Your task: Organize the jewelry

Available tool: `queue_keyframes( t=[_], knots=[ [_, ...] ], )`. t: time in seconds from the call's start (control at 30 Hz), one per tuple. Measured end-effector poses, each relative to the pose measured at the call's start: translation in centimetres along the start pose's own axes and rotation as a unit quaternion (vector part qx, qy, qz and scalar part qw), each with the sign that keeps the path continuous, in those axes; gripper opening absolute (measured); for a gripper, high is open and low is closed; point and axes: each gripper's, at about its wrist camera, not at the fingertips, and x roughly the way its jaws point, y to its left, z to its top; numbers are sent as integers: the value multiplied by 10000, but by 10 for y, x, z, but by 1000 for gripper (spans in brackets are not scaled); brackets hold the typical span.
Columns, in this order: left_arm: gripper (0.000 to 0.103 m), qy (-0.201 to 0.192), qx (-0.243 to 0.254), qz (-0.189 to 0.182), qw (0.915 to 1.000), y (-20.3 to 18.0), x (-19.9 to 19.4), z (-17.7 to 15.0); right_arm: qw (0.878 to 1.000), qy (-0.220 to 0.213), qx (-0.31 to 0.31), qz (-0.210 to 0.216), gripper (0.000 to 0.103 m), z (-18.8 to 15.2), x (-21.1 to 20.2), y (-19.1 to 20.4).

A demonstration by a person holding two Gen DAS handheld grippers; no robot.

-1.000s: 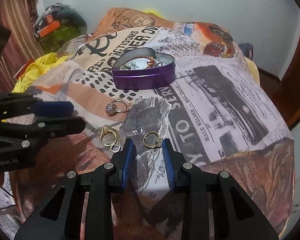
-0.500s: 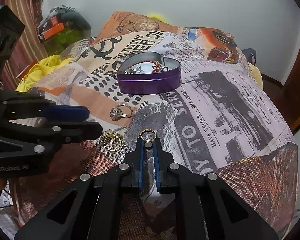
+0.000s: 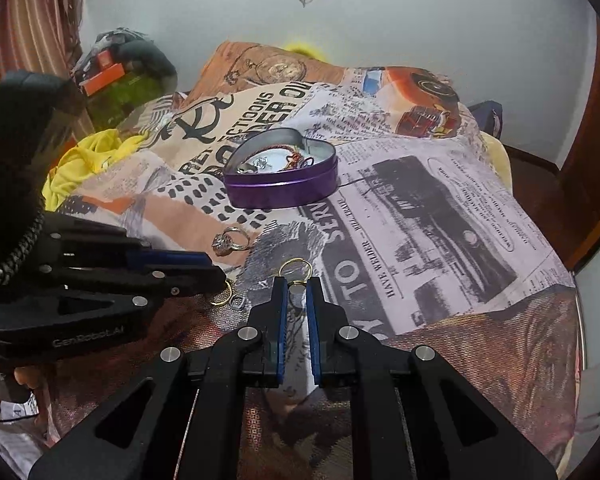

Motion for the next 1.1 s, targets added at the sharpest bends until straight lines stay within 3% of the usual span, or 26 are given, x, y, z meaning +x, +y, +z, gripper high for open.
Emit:
queue_keyframes(
  t=[0.83,1.1],
  knots=[
    [6,-1027,39,539,9932,11,-68,33,9982,-589,-115,-90,8,37,-24,3],
    [6,-1141,7,614,9916,19,-72,42,9968,-779,-134,-71,8,51,-25,4]
  ],
)
